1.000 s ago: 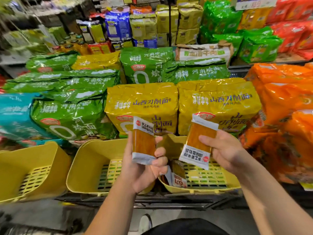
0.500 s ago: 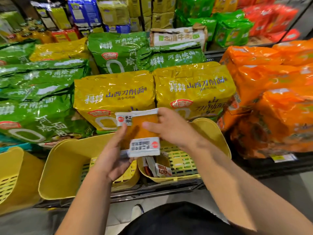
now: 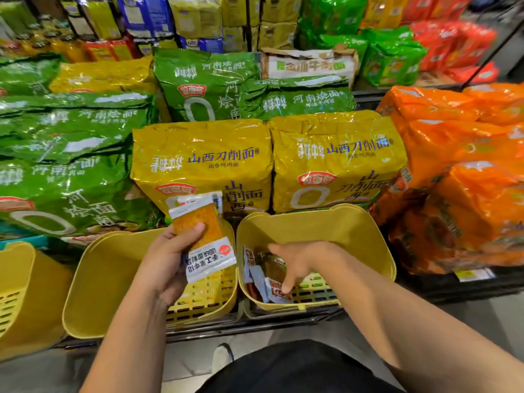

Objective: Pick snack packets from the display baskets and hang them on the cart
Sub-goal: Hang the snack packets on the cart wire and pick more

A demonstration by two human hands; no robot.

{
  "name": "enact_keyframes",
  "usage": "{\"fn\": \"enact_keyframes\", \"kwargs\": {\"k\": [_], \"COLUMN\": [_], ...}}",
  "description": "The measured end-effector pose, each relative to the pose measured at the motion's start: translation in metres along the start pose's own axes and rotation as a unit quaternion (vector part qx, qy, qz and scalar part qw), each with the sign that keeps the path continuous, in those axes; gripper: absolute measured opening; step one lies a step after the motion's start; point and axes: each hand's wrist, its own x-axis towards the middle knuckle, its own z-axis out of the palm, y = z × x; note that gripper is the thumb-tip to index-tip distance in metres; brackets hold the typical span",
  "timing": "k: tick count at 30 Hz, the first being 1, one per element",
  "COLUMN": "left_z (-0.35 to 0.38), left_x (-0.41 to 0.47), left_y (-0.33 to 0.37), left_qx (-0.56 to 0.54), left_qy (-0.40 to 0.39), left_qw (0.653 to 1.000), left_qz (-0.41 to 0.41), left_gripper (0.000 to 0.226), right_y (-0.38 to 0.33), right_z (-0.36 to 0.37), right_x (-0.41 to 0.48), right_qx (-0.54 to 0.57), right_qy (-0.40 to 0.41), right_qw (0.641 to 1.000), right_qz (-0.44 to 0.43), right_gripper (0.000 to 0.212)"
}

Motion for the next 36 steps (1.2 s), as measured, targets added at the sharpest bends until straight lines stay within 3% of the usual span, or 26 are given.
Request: {"fn": "enact_keyframes", "kwargs": {"k": [9, 12, 14, 19, 22, 24, 28, 32, 34, 36], "left_z": [-0.007, -0.004, -0.004, 0.001, 0.008, 0.011, 0.014, 0.02, 0.02, 0.017], "left_x": [0.003, 0.004, 0.004, 0.005, 0.007, 0.009, 0.013, 0.016, 0.017, 0.017], "left_y": [0.0, -0.001, -0.001, -0.003, -0.005, -0.004, -0.006, -0.008, -0.009, -0.01], "left_qx": [0.02, 0.025, 0.022, 0.019, 0.024, 0.026, 0.031, 0.035, 0.039, 0.042], "left_qy": [0.007, 0.002, 0.001, -0.007, -0.014, -0.018, -0.019, -0.03, -0.041, -0.051], "left_qw": [1.0, 0.999, 0.999, 0.999, 0.999, 0.999, 0.999, 0.998, 0.998, 0.997], "left_qz": [-0.017, -0.024, -0.026, -0.031, -0.042, -0.042, -0.037, -0.039, -0.038, -0.036], "left_gripper": [0.046, 0.045, 0.041, 0.029, 0.033, 0.031, 0.021, 0.04, 0.041, 0.04], "right_y": [0.007, 0.015, 0.023, 0.045, 0.056, 0.059, 0.042, 0.022, 0.023, 0.028], "right_z": [0.011, 0.005, -0.004, -0.016, -0.011, -0.009, -0.005, 0.021, 0.025, 0.02], "right_x": [0.017, 0.018, 0.007, -0.026, -0.024, -0.024, -0.028, -0.01, -0.005, -0.005], "right_qx": [0.034, 0.07, 0.09, 0.169, 0.014, -0.013, -0.015, -0.083, -0.133, -0.153], "right_qy": [0.094, 0.083, 0.071, 0.058, 0.073, 0.083, 0.059, 0.035, 0.051, 0.068], "right_qw": [0.994, 0.993, 0.993, 0.983, 0.988, 0.978, 0.987, 0.99, 0.981, 0.975], "right_qz": [-0.054, -0.048, -0.029, 0.027, 0.136, 0.191, 0.149, 0.109, 0.131, 0.144], "right_gripper": [0.111, 0.055, 0.041, 0.049, 0.052, 0.047, 0.061, 0.09, 0.085, 0.053]}}
